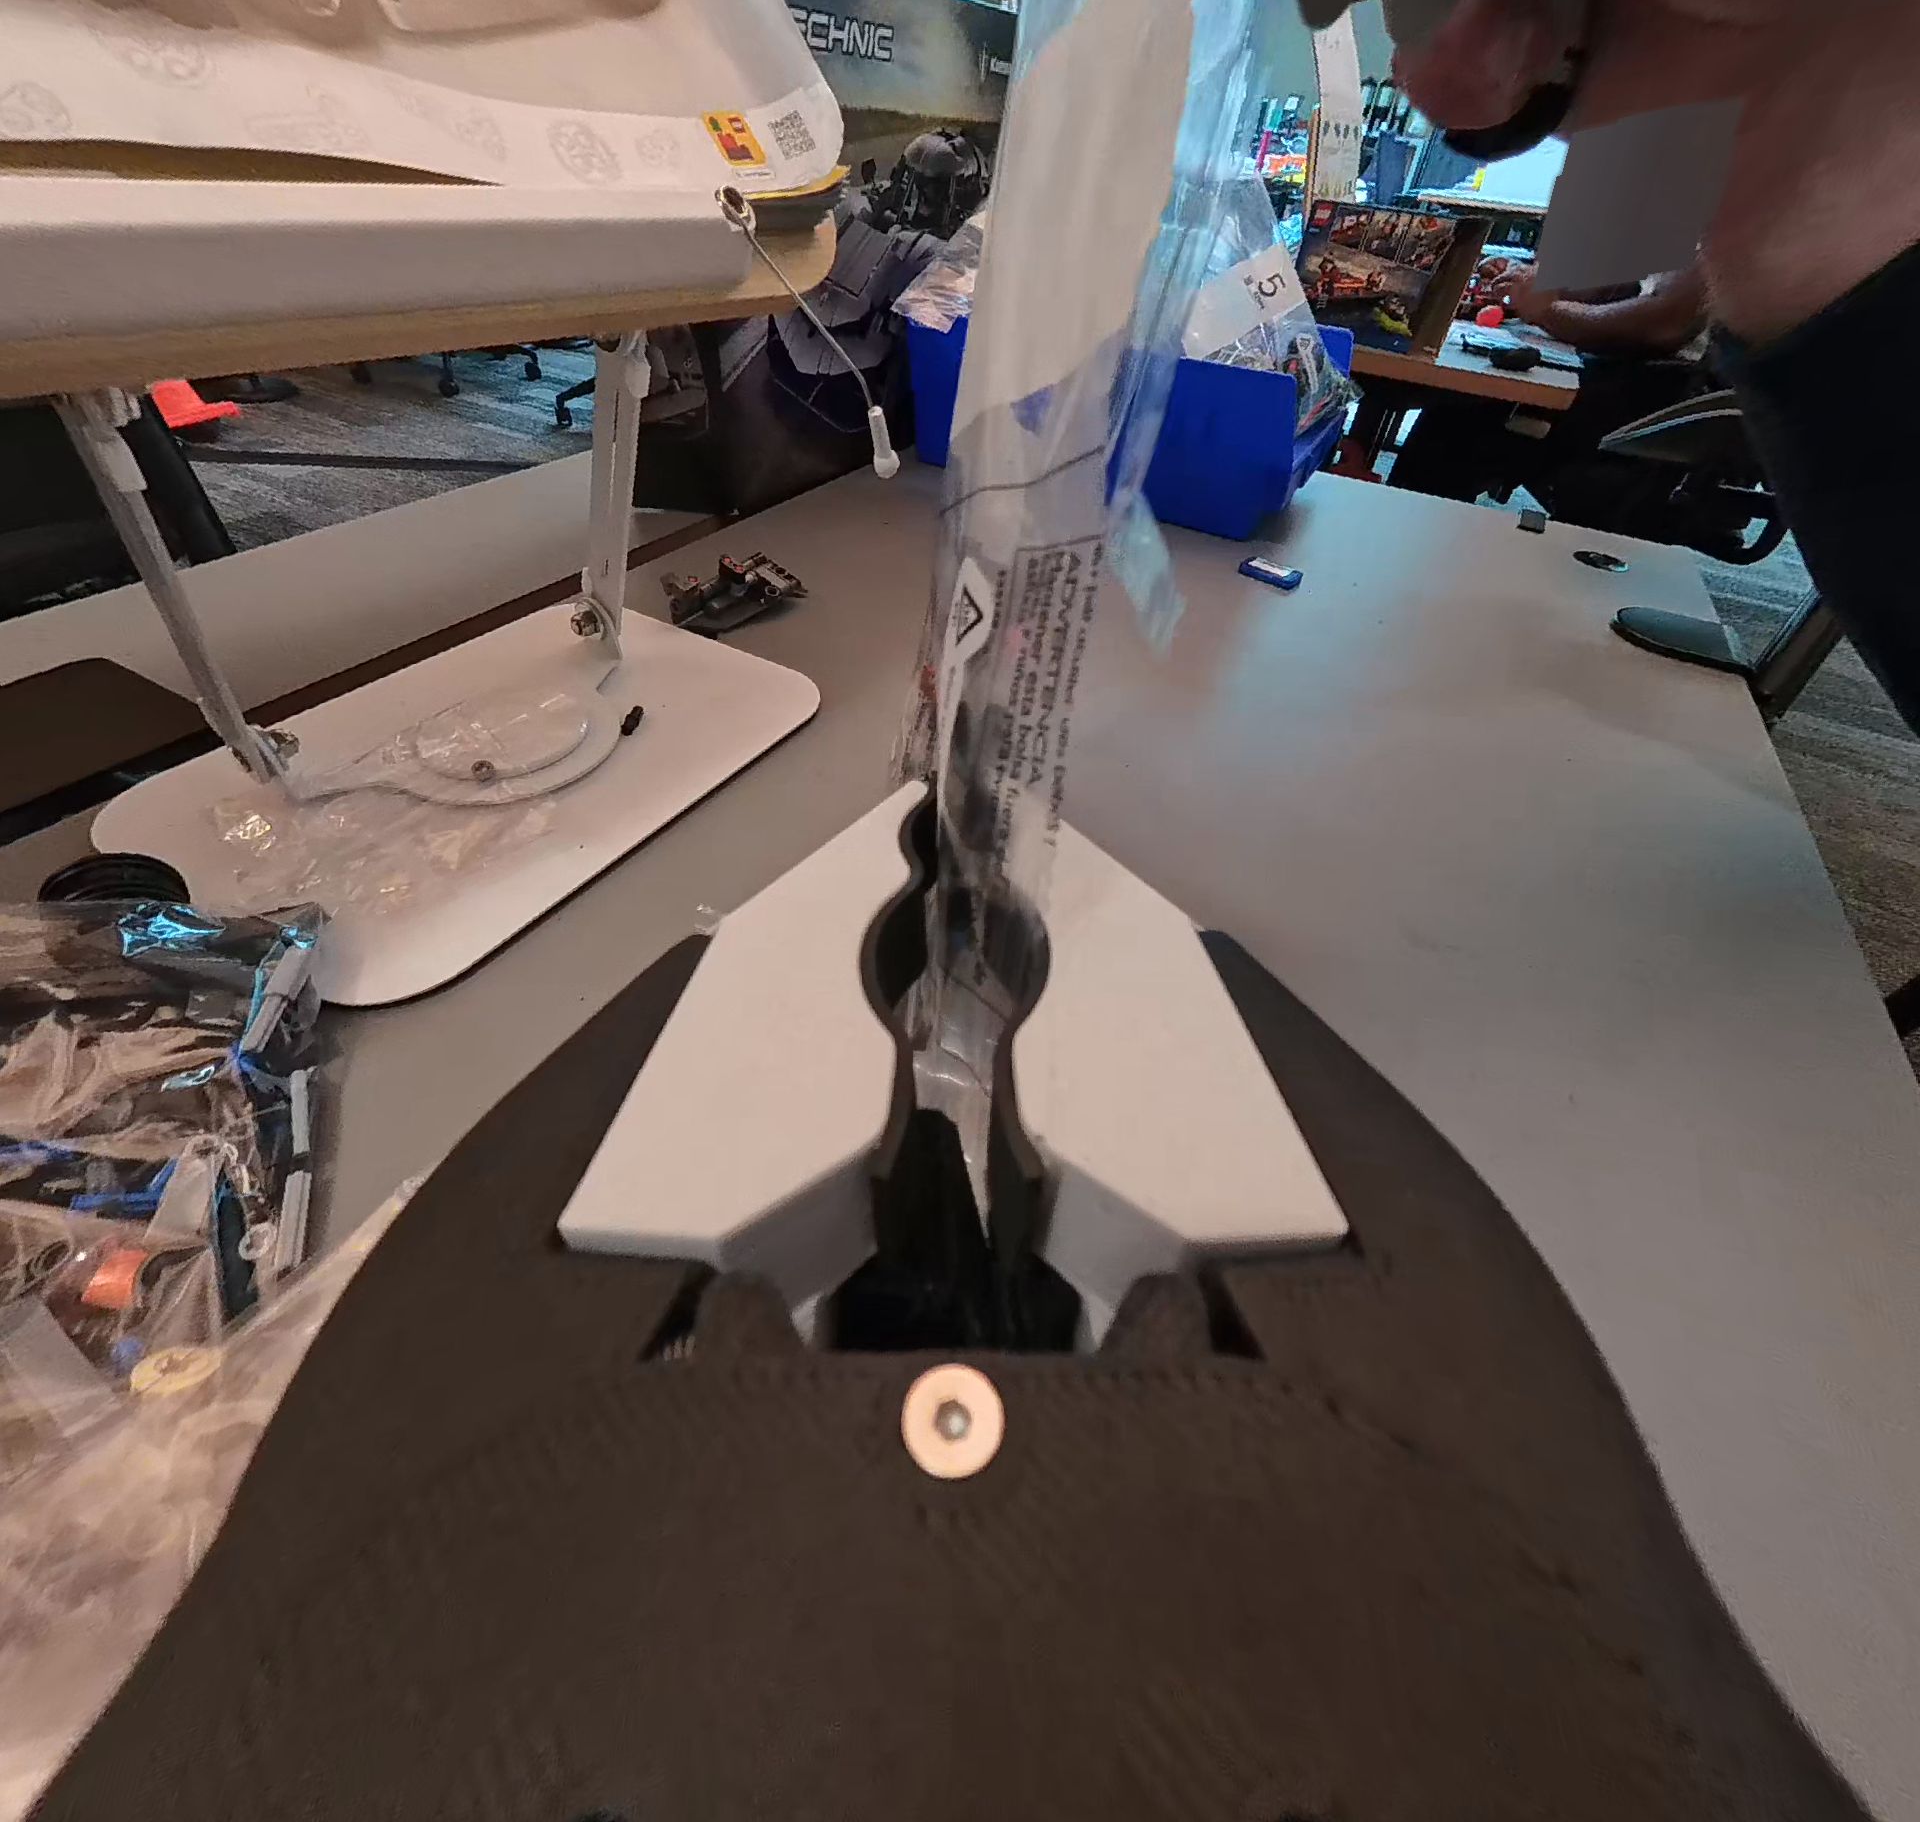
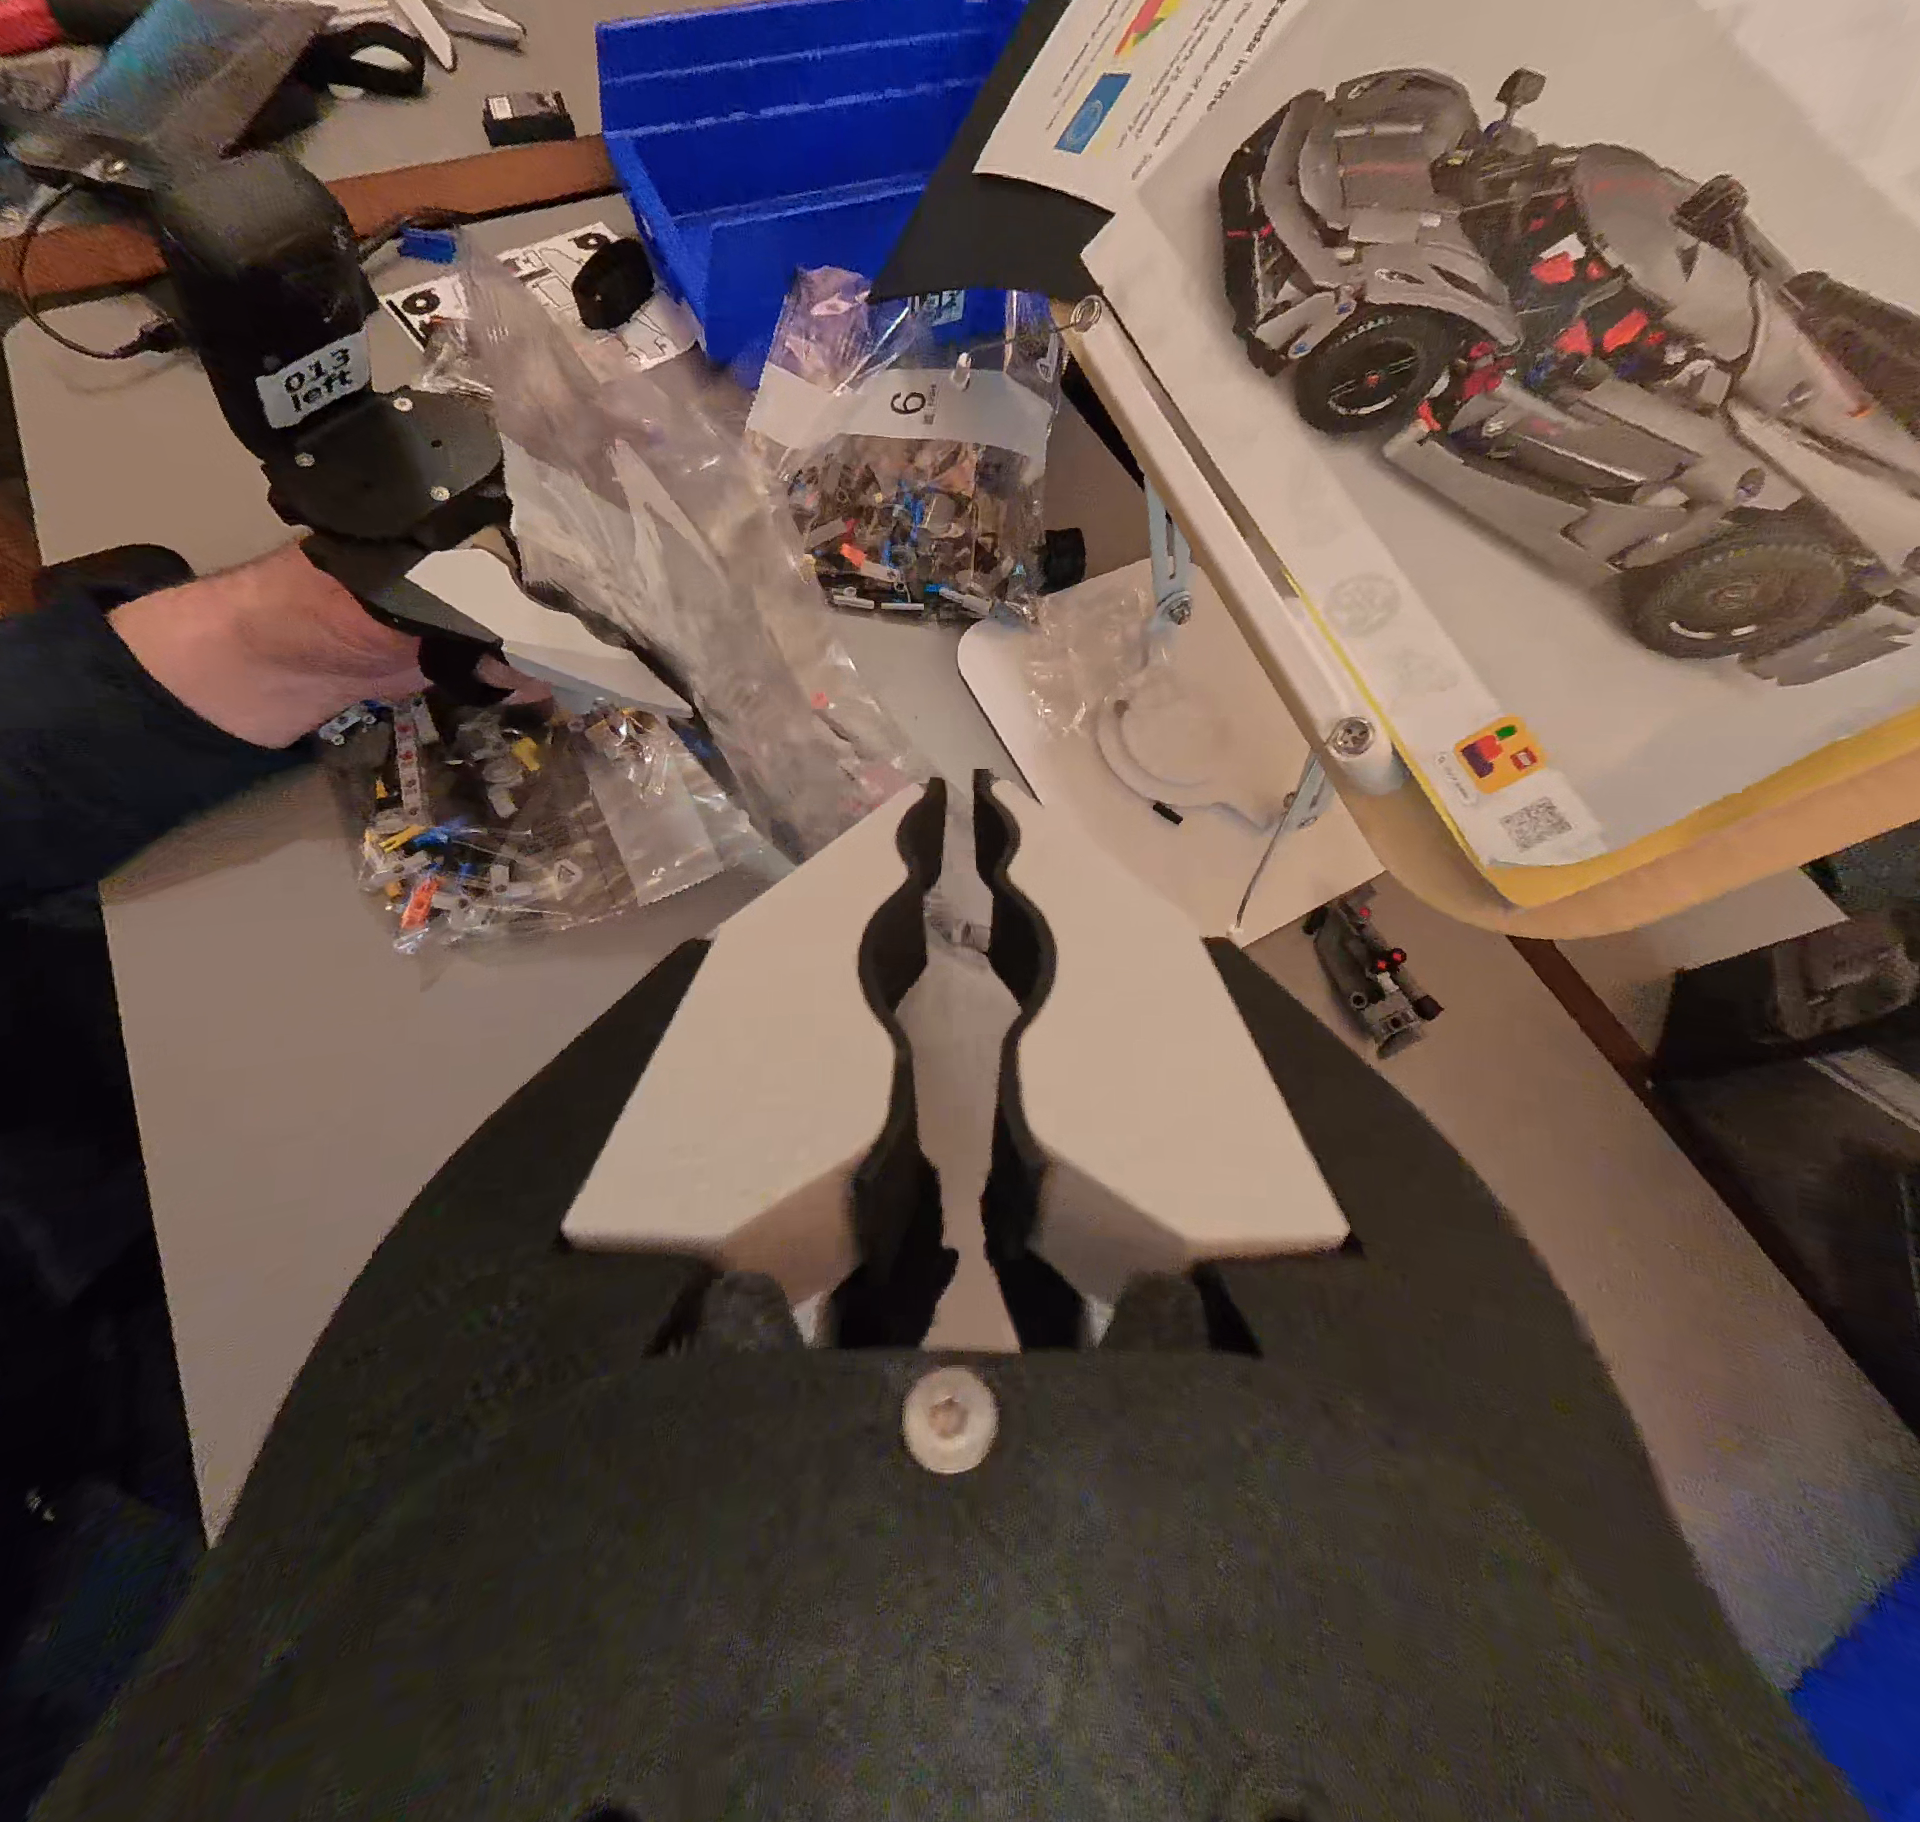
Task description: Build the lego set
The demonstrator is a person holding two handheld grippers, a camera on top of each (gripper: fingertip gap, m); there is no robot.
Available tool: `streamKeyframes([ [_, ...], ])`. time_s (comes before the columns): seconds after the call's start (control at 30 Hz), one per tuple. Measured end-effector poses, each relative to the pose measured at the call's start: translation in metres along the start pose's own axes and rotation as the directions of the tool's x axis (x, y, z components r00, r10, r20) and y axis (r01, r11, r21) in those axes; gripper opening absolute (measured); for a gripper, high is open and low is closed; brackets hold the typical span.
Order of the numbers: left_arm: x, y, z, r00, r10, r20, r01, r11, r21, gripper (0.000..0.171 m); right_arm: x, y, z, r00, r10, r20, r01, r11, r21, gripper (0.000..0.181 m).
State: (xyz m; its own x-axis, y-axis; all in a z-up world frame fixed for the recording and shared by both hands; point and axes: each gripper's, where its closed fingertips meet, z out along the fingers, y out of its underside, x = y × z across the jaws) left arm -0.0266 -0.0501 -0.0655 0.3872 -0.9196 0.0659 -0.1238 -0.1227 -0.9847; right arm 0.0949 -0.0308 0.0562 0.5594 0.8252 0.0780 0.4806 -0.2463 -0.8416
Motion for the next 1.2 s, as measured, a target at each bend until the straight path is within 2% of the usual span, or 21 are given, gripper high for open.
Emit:
streamKeyframes([
  [0.07, -0.001, 0.0, 0.0, 1.0, -0.003, 0.001, 0.003, 1.0, 0.001, 0.002, 0.003, -0.004, -0.004, 1.0, -0.002, -0.018, 0.002, 1.0, 0.031, 0.0],
  [0.13, -0.001, 0.0, -0.001, 1.0, -0.004, 0.002, 0.004, 1.0, 0.002, 0.002, 0.007, -0.005, -0.011, 0.999, 0.025, -0.029, -0.024, 0.999, 0.045, 0.012],
  [0.3, -0.01, -0.008, -0.011, 0.999, -0.013, 0.038, 0.011, 0.999, 0.038, 0.002, 0.033, -0.012, -0.051, 0.985, 0.109, -0.137, -0.078, 0.974, 0.212, 0.015],
  [0.4, -0.021, -0.021, -0.026, 0.996, -0.021, 0.087, 0.011, 0.994, 0.106, 0.002, 0.064, 0.022, -0.054, 0.956, 0.186, -0.229, -0.144, 0.972, 0.185, 0.016],
  [0.47, -0.028, -0.029, -0.037, 0.993, -0.034, 0.114, 0.016, 0.988, 0.152, 0.002, 0.072, 0.051, -0.034, 0.956, 0.207, -0.208, -0.183, 0.974, 0.13, 0.019],
  [0.57, -0.042, -0.038, -0.054, 0.985, -0.051, 0.165, 0.016, 0.979, 0.204, 0.002, 0.061, 0.091, 0.019, 0.974, 0.211, -0.087, -0.21, 0.978, 0.016, 0.025],
  [0.6, -0.045, -0.041, -0.059, 0.983, -0.059, 0.176, 0.018, 0.974, 0.227, 0.002, 0.061, 0.102, 0.035, 0.973, 0.215, -0.089, -0.217, 0.976, -0.015, 0.028],
  [0.67, -0.052, -0.044, -0.069, 0.978, -0.053, 0.202, 0.002, 0.97, 0.245, 0.001, 0.05, 0.116, 0.069, 0.988, 0.14, -0.069, -0.145, 0.987, -0.07, 0.032],
  [0.77, -0.065, -0.04, -0.082, 0.971, -0.053, 0.232, -0.005, 0.97, 0.242, 0.001, 0.031, 0.122, 0.12, 0.998, -0.011, -0.068, 0.004, 0.995, -0.102, 0.036],
  [0.87, -0.077, -0.035, -0.092, 0.966, -0.069, 0.249, 0.006, 0.97, 0.244, 0.002, 0.031, 0.117, 0.157, 0.992, -0.052, -0.115, 0.039, 0.993, -0.109, 0.039],
  [1.0, -0.089, -0.034, -0.105, 0.958, -0.086, 0.272, 0.013, 0.966, 0.259, 0.002, 0.062, 0.12, 0.193, 0.976, 0.019, -0.219, -0.05, 0.989, -0.136, 0.051],
  [1.13, -0.092, -0.031, -0.109, 0.957, -0.086, 0.276, 0.016, 0.969, 0.247, 0.002, 0.085, 0.131, 0.212, 0.951, 0.151, -0.271, -0.196, 0.97, -0.146, 0.051],
  [1.2, -0.092, -0.032, -0.109, 0.959, -0.082, 0.271, 0.014, 0.97, 0.244, 0.002, 0.091, 0.134, 0.218, 0.941, 0.167, -0.294, -0.216, 0.966, -0.142, 0.05],
])
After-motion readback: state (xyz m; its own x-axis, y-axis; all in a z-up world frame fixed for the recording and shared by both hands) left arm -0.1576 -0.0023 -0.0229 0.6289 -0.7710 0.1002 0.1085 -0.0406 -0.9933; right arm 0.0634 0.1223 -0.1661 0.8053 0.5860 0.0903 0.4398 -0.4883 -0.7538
